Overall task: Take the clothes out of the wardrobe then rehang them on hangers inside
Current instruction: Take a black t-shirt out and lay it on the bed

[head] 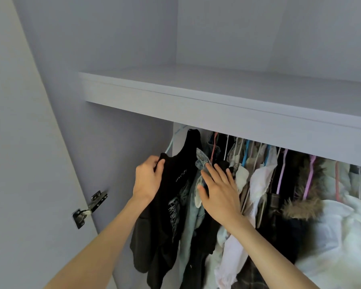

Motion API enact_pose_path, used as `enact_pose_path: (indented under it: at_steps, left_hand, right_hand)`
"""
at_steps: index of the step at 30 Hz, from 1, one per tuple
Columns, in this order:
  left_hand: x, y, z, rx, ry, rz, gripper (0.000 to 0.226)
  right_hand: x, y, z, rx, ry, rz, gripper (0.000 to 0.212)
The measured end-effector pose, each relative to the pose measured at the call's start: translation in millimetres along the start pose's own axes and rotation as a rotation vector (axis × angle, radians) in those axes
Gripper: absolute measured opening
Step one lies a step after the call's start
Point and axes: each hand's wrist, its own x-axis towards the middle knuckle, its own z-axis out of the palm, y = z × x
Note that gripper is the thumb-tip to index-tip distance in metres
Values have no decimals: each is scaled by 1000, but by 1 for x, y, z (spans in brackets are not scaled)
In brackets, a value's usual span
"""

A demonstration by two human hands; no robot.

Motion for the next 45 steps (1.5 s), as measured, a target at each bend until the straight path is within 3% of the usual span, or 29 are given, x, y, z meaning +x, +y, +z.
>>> enact_pose_path:
  at_steps: [4,8,13,15,18,21,26,30,35,41,45]
  left_hand:
    - [3,8,-12,-12,33,39,18]
    - [7,15,-23,-23,78,52,16]
    - [-27,5,-25,6,32,69,14]
    - [-52,-7,-25,30,33,43,14]
    - [-83,-21,-28,52,56,-2,14]
    - [-108,-32,-36,61,43,-50,11]
    - [-151,-60,-64,83,-142,-120,11]
    - [-178,-84,-87,77,-295,-109,23]
    - [-209,-113,-114,152,-279,-227,21]
    - [-243,-121,-126,313,-289,-326,33]
    - [-280,-109,-128,447,-269,-419,43]
  right_hand:
    - [16,-18,-5,174,12,32,66]
    - [38,-39,-8,427,105,50,43]
    - [56,-59,-15,723,90,153,40]
    - [59,-71,-18,842,6,186,45]
    - [70,-92,-22,1229,-278,376,53]
    - [70,-109,-19,1519,-457,596,25]
    - [38,-135,10,1448,-592,712,13]
    - [2,-149,27,1343,-646,727,11]
    - [-59,-132,54,1029,-671,601,23]
    - [-103,-124,62,960,-658,526,23]
    - [-122,-127,57,924,-667,360,26]
